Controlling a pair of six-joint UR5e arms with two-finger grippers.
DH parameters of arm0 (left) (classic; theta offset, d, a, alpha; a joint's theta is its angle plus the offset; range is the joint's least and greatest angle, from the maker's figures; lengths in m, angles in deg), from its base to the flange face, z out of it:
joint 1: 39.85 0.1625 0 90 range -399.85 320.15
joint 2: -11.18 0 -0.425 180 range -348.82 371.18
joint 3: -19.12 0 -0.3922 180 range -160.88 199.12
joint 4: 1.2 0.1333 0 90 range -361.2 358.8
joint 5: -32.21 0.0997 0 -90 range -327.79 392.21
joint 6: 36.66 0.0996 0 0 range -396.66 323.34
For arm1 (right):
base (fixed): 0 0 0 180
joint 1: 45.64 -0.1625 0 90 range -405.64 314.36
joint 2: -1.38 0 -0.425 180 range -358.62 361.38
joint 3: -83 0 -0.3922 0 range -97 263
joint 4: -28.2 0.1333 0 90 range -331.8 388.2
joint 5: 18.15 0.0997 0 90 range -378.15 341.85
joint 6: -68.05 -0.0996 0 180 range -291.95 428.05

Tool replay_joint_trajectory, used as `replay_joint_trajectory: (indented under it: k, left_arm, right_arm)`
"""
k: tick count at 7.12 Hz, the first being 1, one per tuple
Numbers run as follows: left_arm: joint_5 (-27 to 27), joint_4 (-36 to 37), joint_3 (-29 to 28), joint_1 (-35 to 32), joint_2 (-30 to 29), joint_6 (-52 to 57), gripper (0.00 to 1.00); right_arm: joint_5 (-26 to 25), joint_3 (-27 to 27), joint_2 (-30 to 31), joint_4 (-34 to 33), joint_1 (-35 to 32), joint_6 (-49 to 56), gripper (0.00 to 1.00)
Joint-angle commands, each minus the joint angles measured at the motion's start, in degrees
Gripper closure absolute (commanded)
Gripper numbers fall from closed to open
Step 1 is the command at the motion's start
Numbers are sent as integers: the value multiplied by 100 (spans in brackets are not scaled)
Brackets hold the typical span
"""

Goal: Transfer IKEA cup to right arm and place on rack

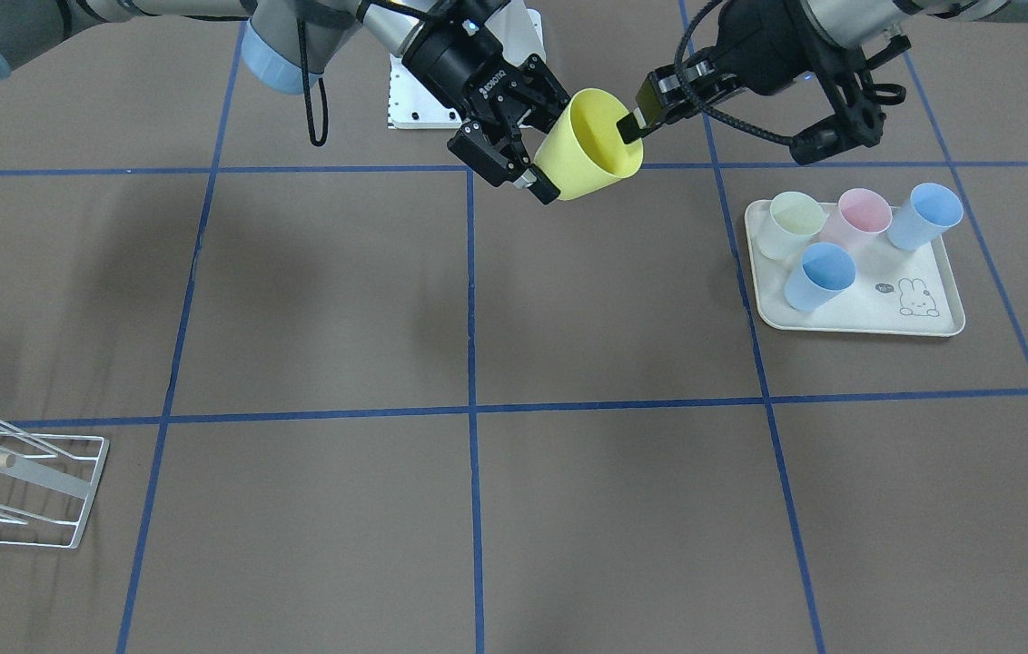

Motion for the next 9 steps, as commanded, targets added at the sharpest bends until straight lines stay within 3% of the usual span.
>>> replay_joint_trajectory:
  k: [1,4,7,9]
  left_arm:
    - [-1,-554,-220,-3,-6,13,0]
    - [-10,-735,-257,-125,47,92,0]
    - [-45,-726,-204,-398,186,354,0]
    - [304,-708,-152,-748,633,1379,0]
  right_arm:
    - [-5,5,9,-6,1,5,36]
    - [4,13,79,-6,-34,14,36]
    - [-5,22,324,-164,-113,-82,50]
    - [-5,22,334,-846,-349,-170,50]
